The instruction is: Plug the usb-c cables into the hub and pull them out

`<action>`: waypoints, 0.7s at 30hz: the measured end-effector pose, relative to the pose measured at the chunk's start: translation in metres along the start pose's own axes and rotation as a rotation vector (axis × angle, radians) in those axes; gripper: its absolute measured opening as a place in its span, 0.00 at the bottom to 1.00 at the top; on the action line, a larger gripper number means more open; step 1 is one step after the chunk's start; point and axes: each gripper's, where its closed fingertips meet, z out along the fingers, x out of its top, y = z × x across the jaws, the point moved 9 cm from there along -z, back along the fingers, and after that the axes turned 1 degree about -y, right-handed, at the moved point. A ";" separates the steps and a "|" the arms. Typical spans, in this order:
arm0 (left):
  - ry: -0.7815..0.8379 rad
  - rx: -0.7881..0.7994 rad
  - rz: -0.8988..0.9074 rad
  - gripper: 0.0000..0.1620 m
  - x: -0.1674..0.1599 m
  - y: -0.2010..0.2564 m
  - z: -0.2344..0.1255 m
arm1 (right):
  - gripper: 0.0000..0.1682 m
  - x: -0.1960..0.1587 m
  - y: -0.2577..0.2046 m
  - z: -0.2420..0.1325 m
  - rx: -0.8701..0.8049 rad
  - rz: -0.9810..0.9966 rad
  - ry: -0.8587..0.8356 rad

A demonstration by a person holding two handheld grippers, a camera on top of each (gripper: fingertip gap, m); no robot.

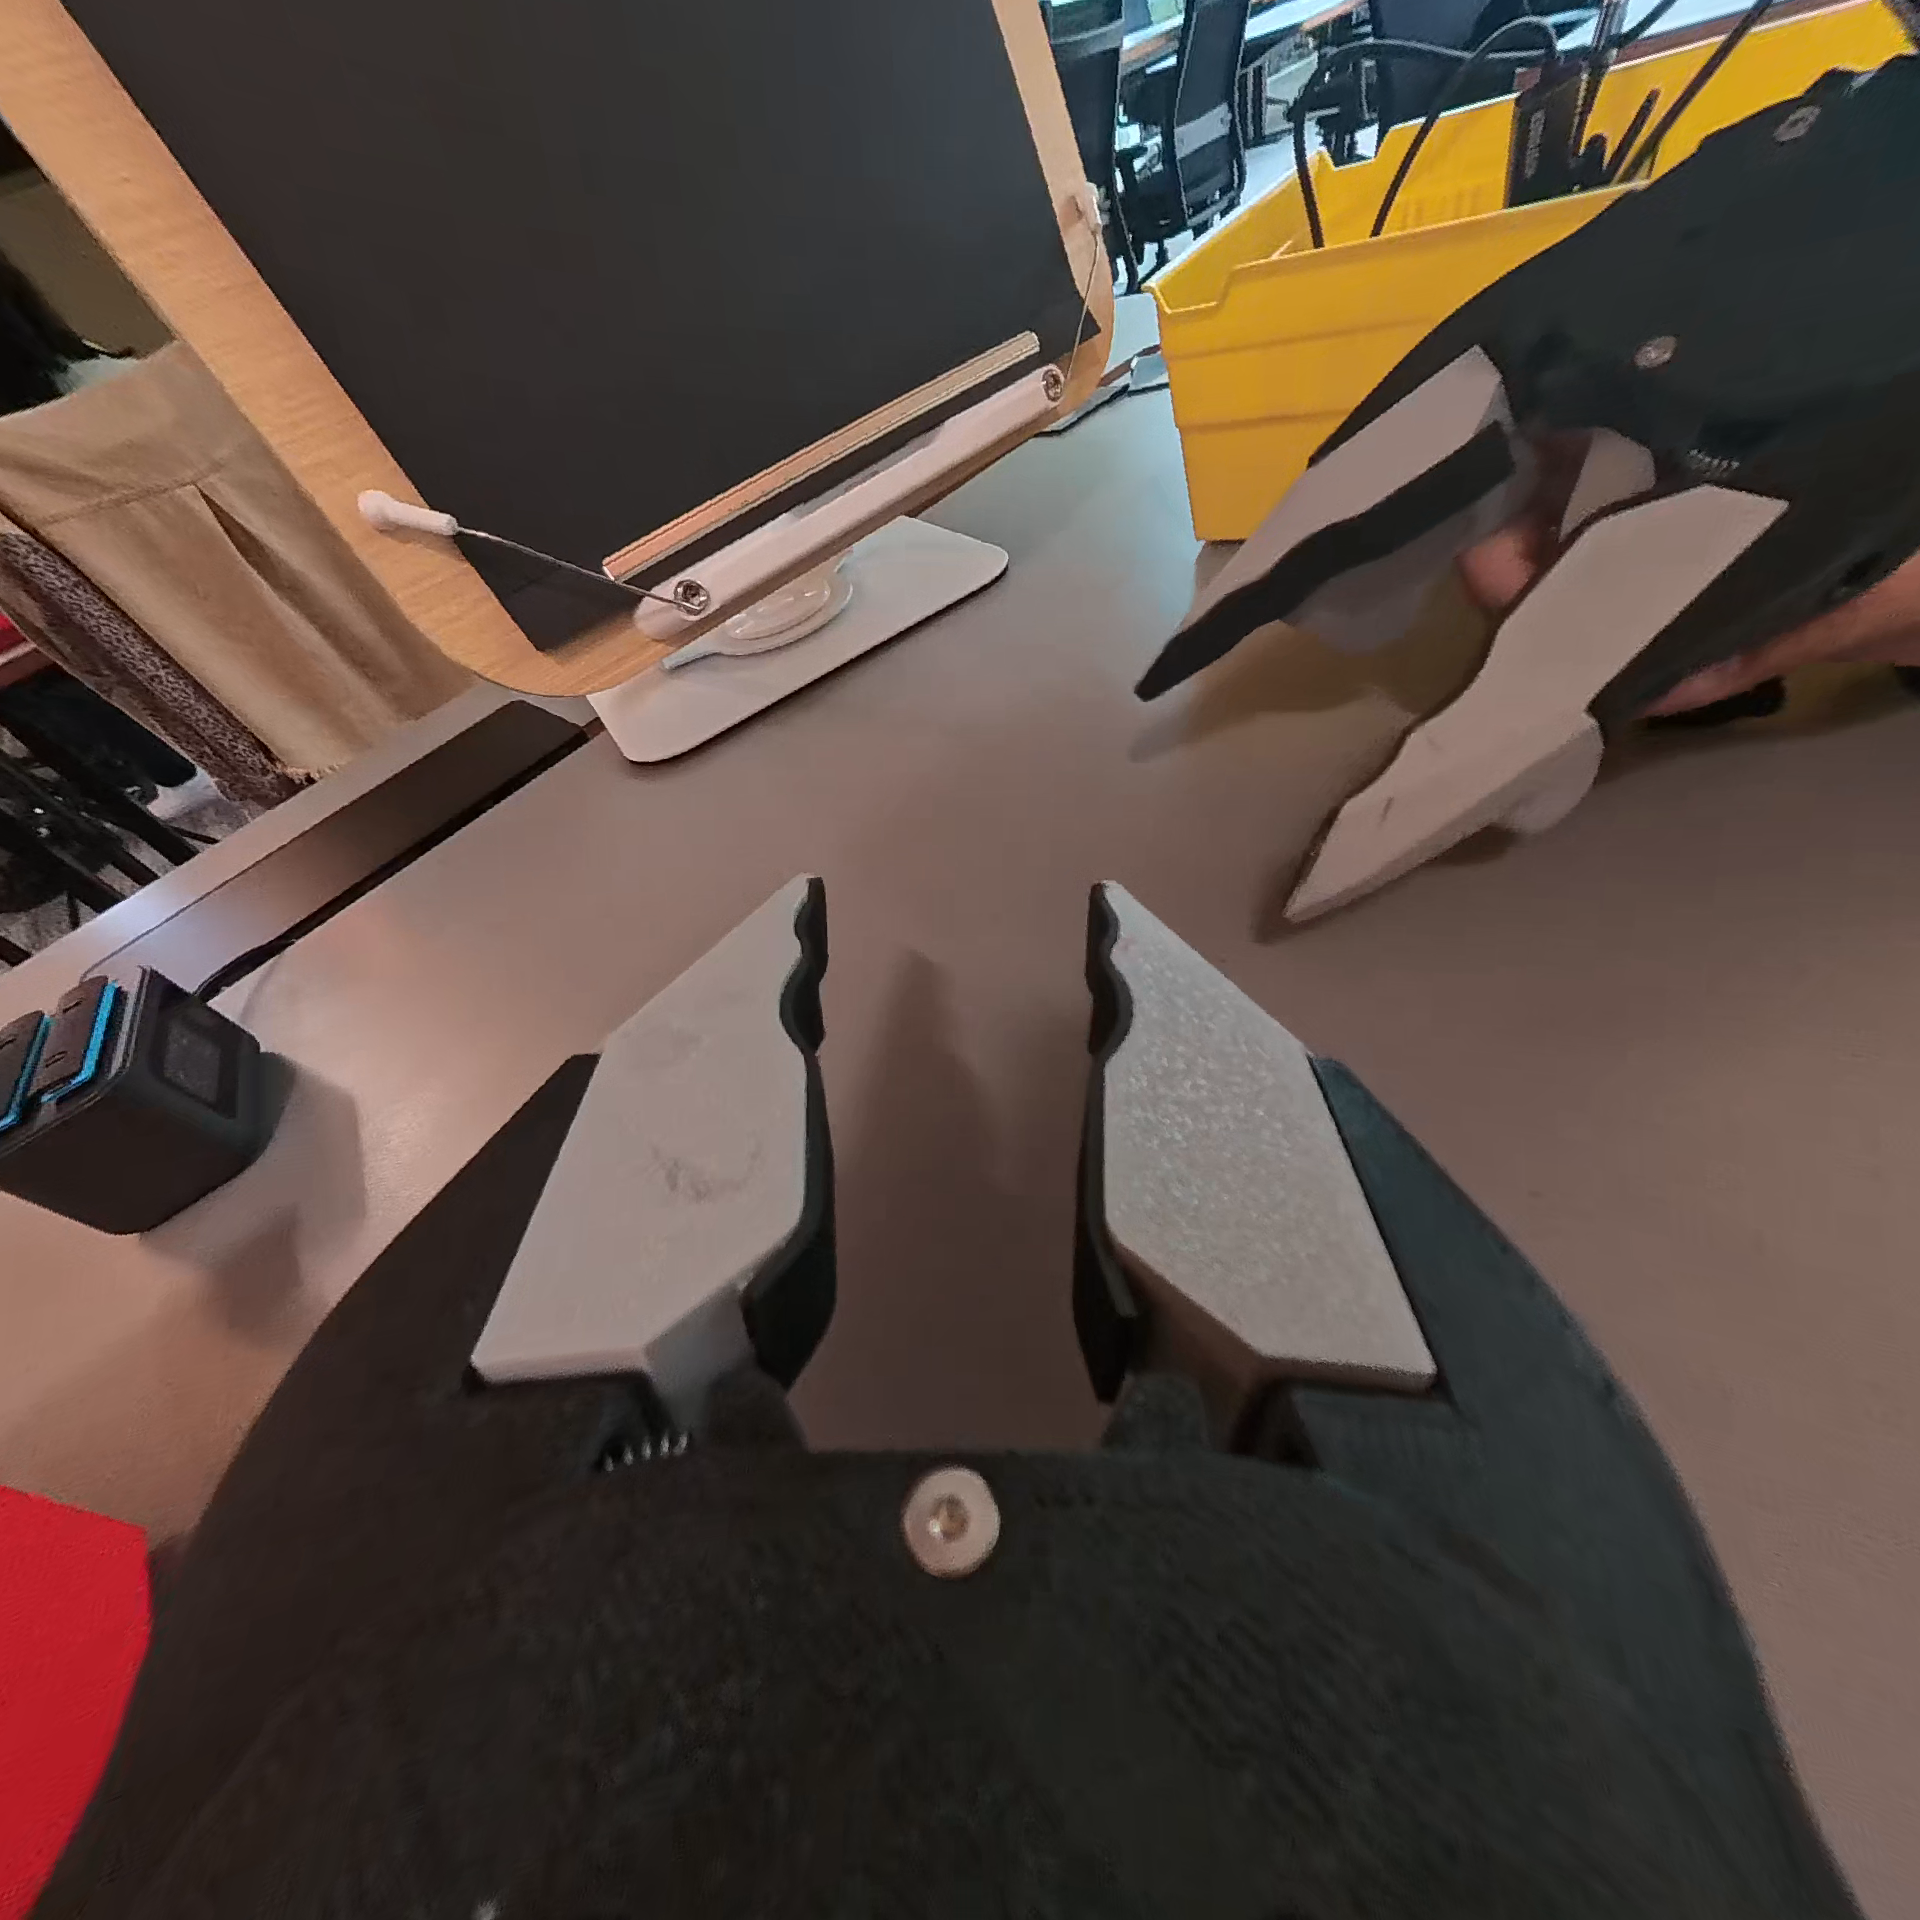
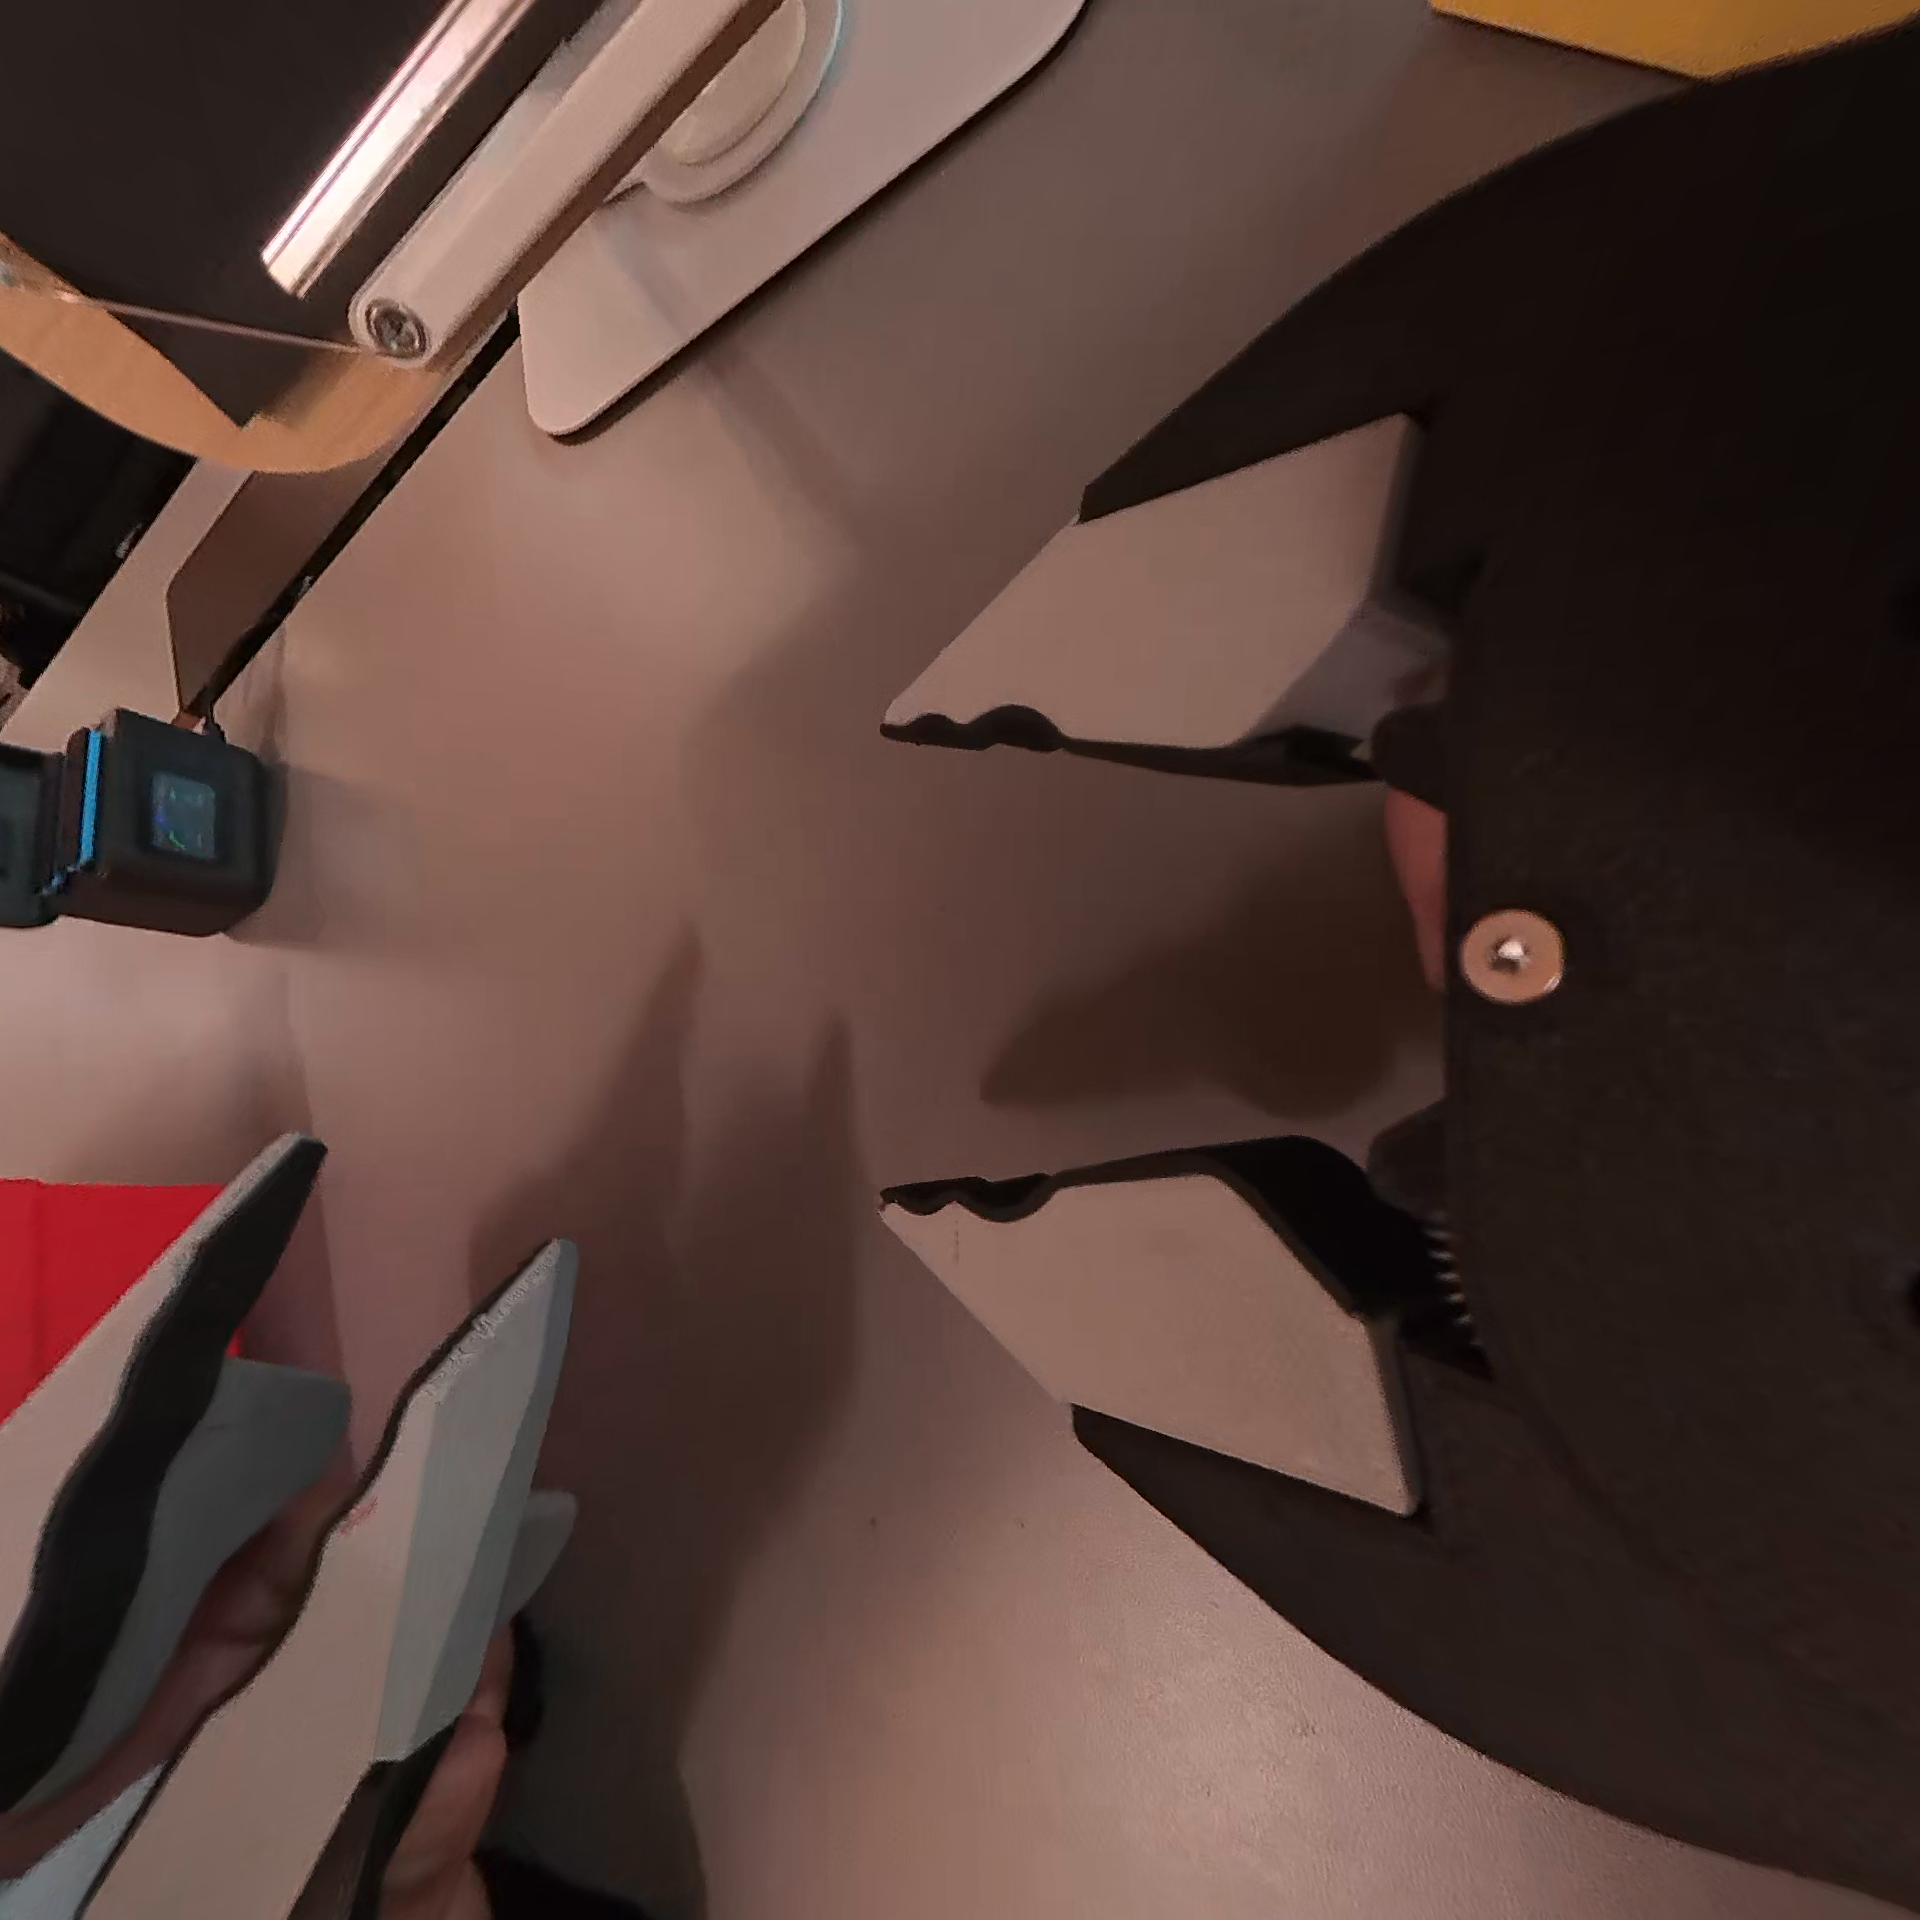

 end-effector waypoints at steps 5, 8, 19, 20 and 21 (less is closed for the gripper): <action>0.004 0.016 -0.001 0.29 0.000 0.000 -0.001 | 0.49 -0.002 -0.002 0.001 -0.009 -0.009 -0.014; -0.005 0.017 0.015 0.29 0.000 0.002 -0.002 | 0.49 -0.003 0.001 -0.002 -0.009 0.016 0.000; -0.009 0.034 -0.035 0.29 0.000 0.004 -0.004 | 0.50 -0.006 0.008 -0.006 -0.028 0.033 0.015; -0.009 0.035 -0.049 0.29 0.001 0.005 -0.005 | 0.51 -0.006 0.008 -0.006 -0.025 0.031 0.014; -0.011 0.035 -0.068 0.30 0.001 0.006 -0.005 | 0.52 -0.006 0.008 -0.006 -0.020 0.025 0.013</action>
